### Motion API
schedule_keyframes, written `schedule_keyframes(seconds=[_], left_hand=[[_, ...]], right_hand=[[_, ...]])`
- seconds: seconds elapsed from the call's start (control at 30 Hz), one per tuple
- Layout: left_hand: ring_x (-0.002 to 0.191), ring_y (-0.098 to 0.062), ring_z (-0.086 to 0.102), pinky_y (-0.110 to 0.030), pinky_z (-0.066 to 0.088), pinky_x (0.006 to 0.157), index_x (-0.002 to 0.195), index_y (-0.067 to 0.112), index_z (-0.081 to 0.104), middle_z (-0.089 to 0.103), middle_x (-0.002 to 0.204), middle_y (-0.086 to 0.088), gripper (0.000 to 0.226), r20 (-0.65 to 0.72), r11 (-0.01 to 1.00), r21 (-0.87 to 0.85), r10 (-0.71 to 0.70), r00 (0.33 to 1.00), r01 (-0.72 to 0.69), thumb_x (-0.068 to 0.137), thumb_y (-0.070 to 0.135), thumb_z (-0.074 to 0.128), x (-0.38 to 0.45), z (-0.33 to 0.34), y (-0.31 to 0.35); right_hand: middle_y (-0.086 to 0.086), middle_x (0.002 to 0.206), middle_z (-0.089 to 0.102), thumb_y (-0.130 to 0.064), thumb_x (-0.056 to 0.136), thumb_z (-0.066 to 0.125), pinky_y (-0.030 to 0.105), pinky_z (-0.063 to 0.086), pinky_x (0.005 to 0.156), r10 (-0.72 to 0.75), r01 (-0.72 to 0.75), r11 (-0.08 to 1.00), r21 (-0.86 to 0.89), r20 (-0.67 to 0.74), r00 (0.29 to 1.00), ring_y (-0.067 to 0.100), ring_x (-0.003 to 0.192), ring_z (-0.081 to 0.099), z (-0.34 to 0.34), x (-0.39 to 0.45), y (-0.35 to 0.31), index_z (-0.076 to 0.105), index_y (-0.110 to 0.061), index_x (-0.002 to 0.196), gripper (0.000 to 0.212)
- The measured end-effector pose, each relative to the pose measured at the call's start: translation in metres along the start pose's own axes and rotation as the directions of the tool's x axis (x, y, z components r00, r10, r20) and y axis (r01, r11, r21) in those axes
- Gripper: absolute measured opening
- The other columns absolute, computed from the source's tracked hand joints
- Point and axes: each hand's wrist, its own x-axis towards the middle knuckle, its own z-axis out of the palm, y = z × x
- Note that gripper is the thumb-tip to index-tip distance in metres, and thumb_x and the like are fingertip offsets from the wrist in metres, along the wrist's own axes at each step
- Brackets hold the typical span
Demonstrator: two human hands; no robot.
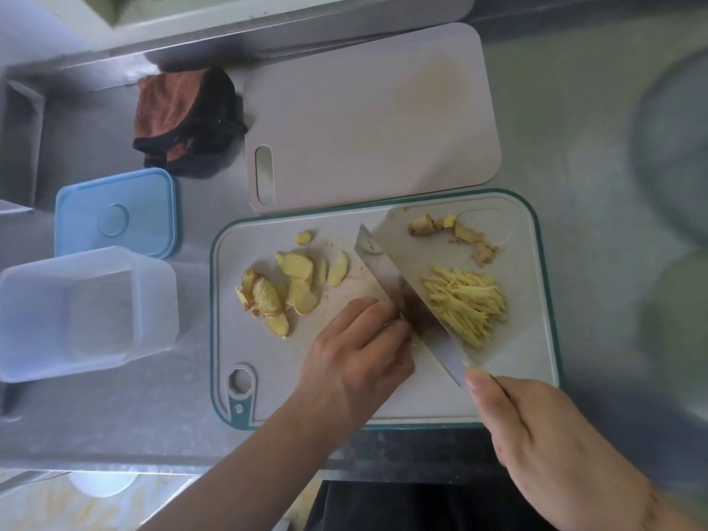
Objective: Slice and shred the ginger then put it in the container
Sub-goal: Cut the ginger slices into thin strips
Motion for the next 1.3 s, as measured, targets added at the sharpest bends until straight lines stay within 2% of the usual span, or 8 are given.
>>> schedule_keyframes(seconds=[0.1,0.2,0.37,0.63,0.73,1.07,1.17,1.3], left_hand=[[0.089,-0.025,0.066,-0.03,0.055,0.091,0.088,0.001,0.077,0.071,0.095,-0.012,0.003,-0.006,1.0,0.009,0.003,1.0,-0.003,0.087,0.003,0.075,-0.001,0.0,0.0],[0.091,-0.025,0.067,-0.03,0.054,0.093,0.09,0.001,0.077,0.072,0.098,-0.011,0.006,-0.005,1.0,-0.013,0.003,1.0,-0.003,0.09,0.005,0.073,0.0,0.0,0.0],[0.094,-0.025,0.068,-0.031,0.054,0.094,0.092,0.002,0.078,0.074,0.101,-0.011,0.007,-0.006,1.0,-0.008,0.021,1.0,-0.021,0.091,0.007,0.073,-0.001,0.001,-0.002],[0.092,-0.028,0.069,-0.035,0.055,0.089,0.089,0.0,0.076,0.073,0.101,-0.012,0.004,-0.008,0.999,-0.045,0.012,1.0,-0.012,0.088,0.001,0.073,0.001,0.003,-0.003],[0.087,-0.028,0.067,-0.034,0.055,0.088,0.087,0.0,0.075,0.071,0.096,-0.013,0.003,-0.01,0.999,-0.041,0.011,1.0,-0.012,0.088,0.001,0.072,0.0,0.001,-0.003],[0.089,-0.028,0.066,-0.033,0.056,0.086,0.087,0.0,0.076,0.072,0.097,-0.013,0.003,-0.016,0.998,-0.067,0.01,1.0,-0.011,0.088,0.003,0.075,0.001,0.0,-0.003],[0.09,-0.028,0.067,-0.033,0.056,0.087,0.088,0.0,0.077,0.072,0.098,-0.013,0.004,-0.015,0.998,-0.068,0.012,1.0,-0.013,0.089,0.004,0.075,0.001,0.0,-0.004],[0.09,-0.027,0.067,-0.033,0.056,0.087,0.088,0.0,0.077,0.073,0.099,-0.012,0.005,-0.028,0.997,-0.076,0.01,1.0,-0.012,0.09,0.005,0.074,0.001,0.0,-0.004]], right_hand=[[-0.002,0.06,0.055,-0.081,0.07,0.006,0.025,0.036,0.053,-0.005,0.004,1.0,-0.02,-0.033,0.999,0.011,0.053,0.052,-0.002,-0.005,0.001,0.041,-0.017,0.056,0.074],[-0.011,0.055,0.054,-0.08,0.067,0.006,0.018,0.035,0.051,-0.003,0.003,1.0,0.012,-0.018,1.0,0.006,0.055,0.052,0.0,-0.012,-0.004,0.048,-0.036,0.065,0.062],[-0.012,0.055,0.056,-0.093,0.059,0.0,0.015,0.035,0.05,0.0,0.0,1.0,0.017,-0.003,1.0,0.005,0.055,0.054,0.0,-0.015,-0.004,0.041,-0.016,0.055,0.087],[-0.017,0.061,0.054,-0.07,0.078,0.011,0.02,0.038,0.061,0.02,-0.02,1.0,0.014,-0.003,1.0,0.004,0.061,0.05,0.009,-0.008,-0.009,0.036,-0.015,0.056,0.064],[-0.005,0.055,0.051,-0.072,0.083,0.011,0.026,0.037,0.057,0.003,-0.002,0.999,0.035,-0.029,1.0,0.01,0.052,0.048,0.009,-0.002,-0.009,0.036,-0.016,0.055,0.067],[-0.003,0.056,0.055,-0.081,0.069,0.01,0.021,0.036,0.051,-0.003,0.006,0.999,0.054,-0.051,0.999,0.011,0.054,0.053,0.009,-0.017,-0.008,0.046,-0.024,0.07,0.067],[-0.005,0.056,0.055,-0.081,0.068,0.009,0.02,0.036,0.052,0.006,-0.005,1.0,0.022,-0.039,0.999,0.01,0.055,0.053,0.008,-0.016,-0.008,0.042,-0.014,0.06,0.075],[-0.01,0.057,0.054,-0.081,0.067,0.007,0.018,0.035,0.053,0.018,-0.017,1.0,0.019,-0.029,0.999,0.008,0.058,0.052,0.008,-0.016,-0.009,0.038,-0.016,0.055,0.073]])
